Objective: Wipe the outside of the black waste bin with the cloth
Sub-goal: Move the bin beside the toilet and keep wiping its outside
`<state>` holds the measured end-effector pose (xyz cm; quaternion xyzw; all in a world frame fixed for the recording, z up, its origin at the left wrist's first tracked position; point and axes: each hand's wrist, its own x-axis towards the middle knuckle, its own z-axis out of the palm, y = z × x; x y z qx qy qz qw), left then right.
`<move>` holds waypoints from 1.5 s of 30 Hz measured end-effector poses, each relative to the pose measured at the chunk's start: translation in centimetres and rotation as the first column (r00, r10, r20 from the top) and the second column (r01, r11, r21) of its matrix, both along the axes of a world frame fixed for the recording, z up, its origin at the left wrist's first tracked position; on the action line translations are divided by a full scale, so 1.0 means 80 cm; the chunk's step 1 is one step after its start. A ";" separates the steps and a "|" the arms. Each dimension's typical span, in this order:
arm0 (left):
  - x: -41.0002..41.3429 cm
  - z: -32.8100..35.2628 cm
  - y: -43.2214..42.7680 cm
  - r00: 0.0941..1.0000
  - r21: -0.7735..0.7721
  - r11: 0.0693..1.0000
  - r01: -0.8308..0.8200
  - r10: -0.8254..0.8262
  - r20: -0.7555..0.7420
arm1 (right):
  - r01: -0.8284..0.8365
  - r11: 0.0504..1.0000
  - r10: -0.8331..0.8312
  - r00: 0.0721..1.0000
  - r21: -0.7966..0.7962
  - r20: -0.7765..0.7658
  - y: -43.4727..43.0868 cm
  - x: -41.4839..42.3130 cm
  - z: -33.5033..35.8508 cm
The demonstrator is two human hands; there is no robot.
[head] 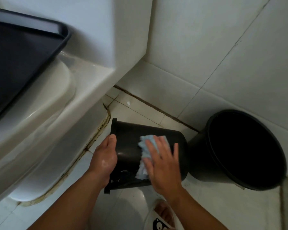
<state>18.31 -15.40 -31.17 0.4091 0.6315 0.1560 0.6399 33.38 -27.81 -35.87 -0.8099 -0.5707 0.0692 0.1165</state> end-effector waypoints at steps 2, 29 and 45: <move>0.006 0.005 0.003 1.000 -0.003 1.000 0.002 -0.002 -0.016 | 0.168 0.986 -0.167 0.986 -0.015 0.027 -0.017 0.030 -0.007; -0.022 0.004 -0.022 0.997 0.343 0.937 0.071 -0.062 -0.035 | 0.373 0.917 -0.380 0.925 -0.138 -0.026 0.065 0.073 0.011; -0.012 0.005 -0.021 0.993 0.174 0.979 -0.110 0.102 0.058 | 0.168 0.985 -0.169 0.985 -0.033 -0.033 0.033 0.067 0.010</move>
